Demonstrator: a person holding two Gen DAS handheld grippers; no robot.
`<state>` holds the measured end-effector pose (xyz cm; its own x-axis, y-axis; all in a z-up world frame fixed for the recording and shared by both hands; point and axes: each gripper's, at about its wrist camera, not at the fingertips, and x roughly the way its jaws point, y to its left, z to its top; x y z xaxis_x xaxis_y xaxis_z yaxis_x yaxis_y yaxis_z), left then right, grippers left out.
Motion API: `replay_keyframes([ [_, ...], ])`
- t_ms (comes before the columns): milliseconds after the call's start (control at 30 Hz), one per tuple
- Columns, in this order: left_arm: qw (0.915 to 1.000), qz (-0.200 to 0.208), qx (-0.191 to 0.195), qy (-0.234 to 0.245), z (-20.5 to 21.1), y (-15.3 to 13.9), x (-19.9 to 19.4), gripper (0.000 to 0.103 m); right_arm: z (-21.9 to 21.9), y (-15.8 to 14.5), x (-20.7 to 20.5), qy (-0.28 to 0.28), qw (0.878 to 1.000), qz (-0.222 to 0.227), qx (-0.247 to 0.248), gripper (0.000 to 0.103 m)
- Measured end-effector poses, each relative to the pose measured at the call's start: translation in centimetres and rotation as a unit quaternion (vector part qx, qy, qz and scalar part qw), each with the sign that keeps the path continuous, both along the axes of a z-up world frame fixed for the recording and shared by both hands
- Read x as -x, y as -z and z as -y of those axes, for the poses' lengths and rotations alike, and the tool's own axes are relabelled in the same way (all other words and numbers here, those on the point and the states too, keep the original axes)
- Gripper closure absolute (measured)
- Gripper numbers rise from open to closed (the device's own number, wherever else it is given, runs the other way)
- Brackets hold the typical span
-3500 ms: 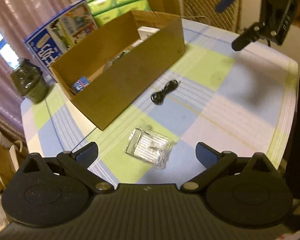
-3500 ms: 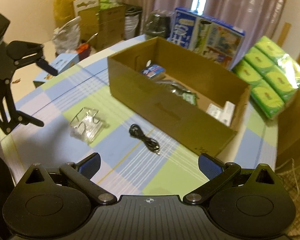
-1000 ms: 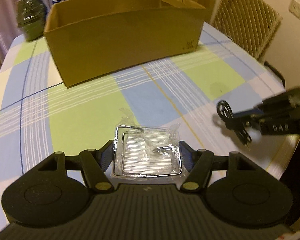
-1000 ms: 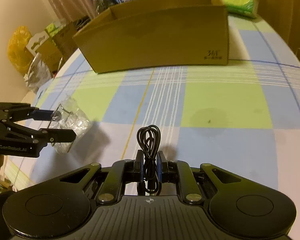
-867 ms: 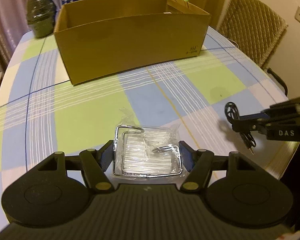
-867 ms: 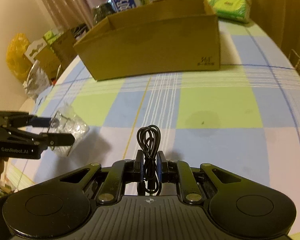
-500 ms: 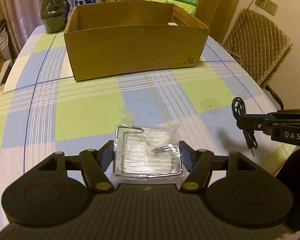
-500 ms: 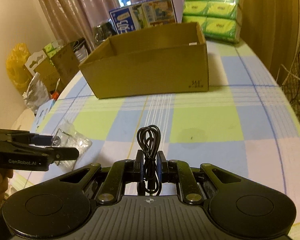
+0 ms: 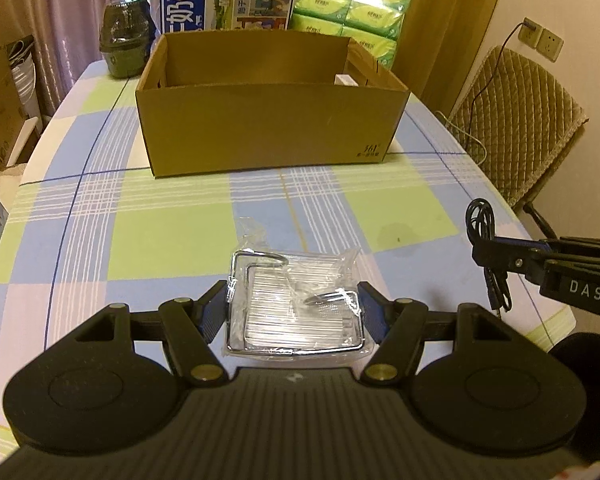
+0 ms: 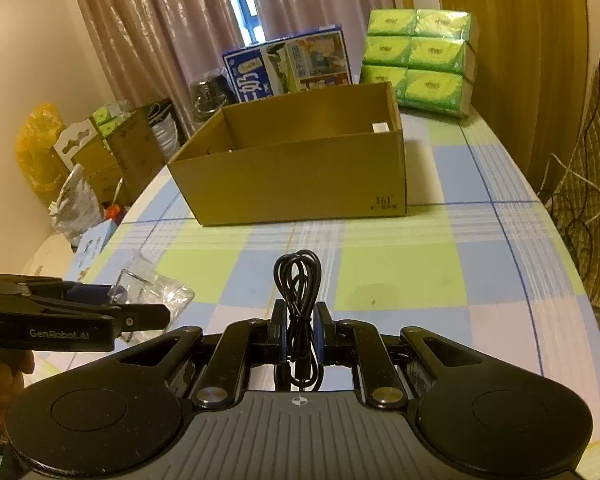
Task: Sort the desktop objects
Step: 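Lift the plastic package and black cable and carry them over the cardboard box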
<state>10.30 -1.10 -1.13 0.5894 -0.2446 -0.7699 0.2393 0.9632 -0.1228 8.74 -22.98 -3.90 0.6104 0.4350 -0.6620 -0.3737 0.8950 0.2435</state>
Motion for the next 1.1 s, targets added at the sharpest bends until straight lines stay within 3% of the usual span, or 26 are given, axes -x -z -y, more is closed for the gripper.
replay_keyframes([
  [600,0.9999,0.015,0.002,-0.007,0.6,-2.0,-2.2,0.039,0.5,-2.4,-3.7,0.004,1.000,0.024,-0.009,0.093],
  [1100,0.9991,0.036,-0.015,-0.020,-0.4,-4.9,-10.2,0.039,-1.3,-5.1,-12.0,-0.016,0.999,0.046,0.007,0.093],
])
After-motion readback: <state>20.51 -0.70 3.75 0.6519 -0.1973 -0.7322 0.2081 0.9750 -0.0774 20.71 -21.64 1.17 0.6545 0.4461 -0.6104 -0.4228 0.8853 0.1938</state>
